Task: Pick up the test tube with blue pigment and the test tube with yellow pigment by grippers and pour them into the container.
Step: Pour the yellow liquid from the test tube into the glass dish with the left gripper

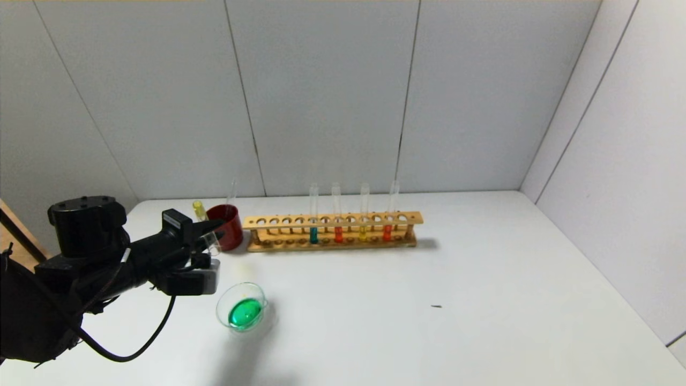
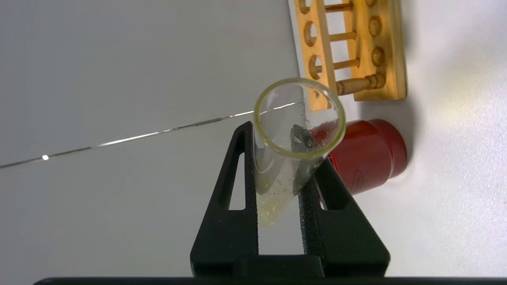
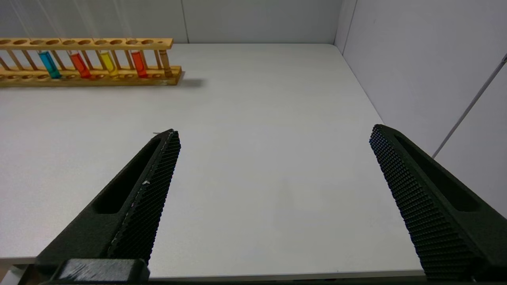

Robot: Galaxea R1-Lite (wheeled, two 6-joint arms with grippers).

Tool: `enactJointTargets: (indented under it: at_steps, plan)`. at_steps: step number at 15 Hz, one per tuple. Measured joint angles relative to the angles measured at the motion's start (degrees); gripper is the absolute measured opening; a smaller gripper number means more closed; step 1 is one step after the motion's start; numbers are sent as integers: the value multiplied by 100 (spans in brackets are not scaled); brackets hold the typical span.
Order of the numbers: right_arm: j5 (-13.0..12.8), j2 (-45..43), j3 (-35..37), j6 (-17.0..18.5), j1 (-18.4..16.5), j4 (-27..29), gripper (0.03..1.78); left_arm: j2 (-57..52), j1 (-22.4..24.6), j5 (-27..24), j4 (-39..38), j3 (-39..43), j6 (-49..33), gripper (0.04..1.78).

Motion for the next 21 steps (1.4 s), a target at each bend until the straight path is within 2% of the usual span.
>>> enactJointTargets:
  at_steps: [10, 21]
  plan:
    - [0, 0, 0, 0, 2, 0, 175, 227, 27, -5, 16, 43, 947, 34]
    - [0, 0, 0, 0, 2, 0, 175, 146, 27, 12, 0, 161, 1518, 34]
